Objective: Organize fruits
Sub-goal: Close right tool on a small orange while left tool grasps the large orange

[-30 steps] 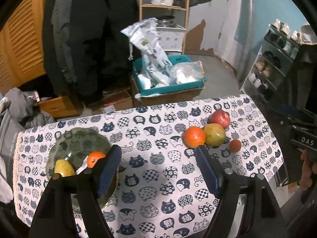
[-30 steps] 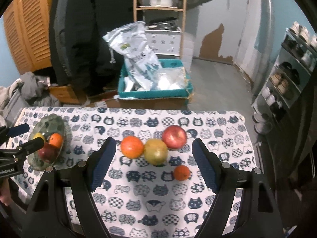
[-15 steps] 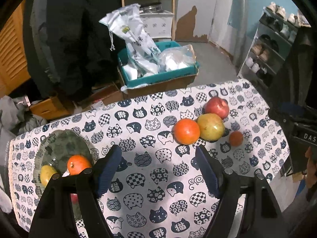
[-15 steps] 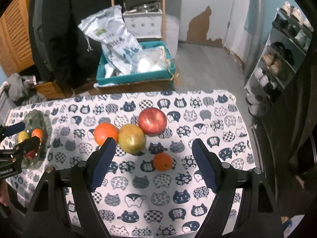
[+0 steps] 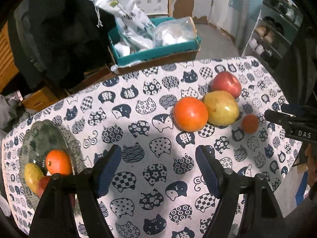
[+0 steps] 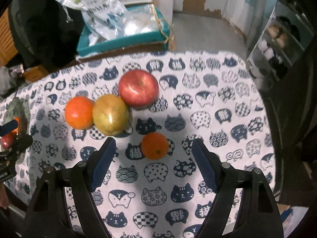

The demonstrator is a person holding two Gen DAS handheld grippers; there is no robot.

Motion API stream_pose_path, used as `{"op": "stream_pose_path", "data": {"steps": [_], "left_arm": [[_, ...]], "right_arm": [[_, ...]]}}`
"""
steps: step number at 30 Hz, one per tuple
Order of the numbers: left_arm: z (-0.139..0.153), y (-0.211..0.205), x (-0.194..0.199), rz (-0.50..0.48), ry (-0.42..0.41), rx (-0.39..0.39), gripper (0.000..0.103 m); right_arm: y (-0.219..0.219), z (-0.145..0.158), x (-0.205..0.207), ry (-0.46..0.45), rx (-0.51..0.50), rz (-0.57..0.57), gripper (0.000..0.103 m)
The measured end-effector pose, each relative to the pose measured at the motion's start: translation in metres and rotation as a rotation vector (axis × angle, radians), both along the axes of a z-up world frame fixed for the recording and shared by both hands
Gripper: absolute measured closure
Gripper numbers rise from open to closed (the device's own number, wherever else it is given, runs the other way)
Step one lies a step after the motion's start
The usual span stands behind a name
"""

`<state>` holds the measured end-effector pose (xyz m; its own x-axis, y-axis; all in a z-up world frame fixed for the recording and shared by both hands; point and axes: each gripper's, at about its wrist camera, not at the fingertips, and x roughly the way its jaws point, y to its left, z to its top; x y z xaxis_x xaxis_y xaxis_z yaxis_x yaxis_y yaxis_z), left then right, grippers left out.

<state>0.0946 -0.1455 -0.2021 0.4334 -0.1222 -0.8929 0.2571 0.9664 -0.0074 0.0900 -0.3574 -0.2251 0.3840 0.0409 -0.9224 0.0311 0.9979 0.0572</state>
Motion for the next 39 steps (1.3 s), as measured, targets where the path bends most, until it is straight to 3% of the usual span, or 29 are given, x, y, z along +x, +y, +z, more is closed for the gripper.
{"op": "stream_pose_path", "data": {"steps": [14, 20, 22, 28, 39], "left_arm": [[-0.04, -0.007, 0.017, 0.002, 0.066, 0.012, 0.025], [-0.047, -0.008, 0.027, 0.002, 0.076, -0.007, 0.025], [-0.047, -0.01, 0.03, -0.003, 0.075, -0.016, 0.025], [-0.047, -0.022, 0.04, -0.033, 0.087, -0.058, 0.025], [-0.063, -0.048, 0.054, -0.092, 0.104, -0.047, 0.024]], "right_arm": [[-0.002, -0.064, 0.018, 0.122, 0.028, -0.007, 0.024], [0.003, -0.078, 0.019, 0.158, 0.026, -0.001, 0.047], [0.004, -0.08, 0.019, 0.162, 0.022, 0.003, 0.058], [0.002, -0.074, 0.024, 0.127, 0.015, 0.006, 0.06], [-0.008, -0.058, 0.03, 0.074, 0.014, -0.02, 0.06]]}}
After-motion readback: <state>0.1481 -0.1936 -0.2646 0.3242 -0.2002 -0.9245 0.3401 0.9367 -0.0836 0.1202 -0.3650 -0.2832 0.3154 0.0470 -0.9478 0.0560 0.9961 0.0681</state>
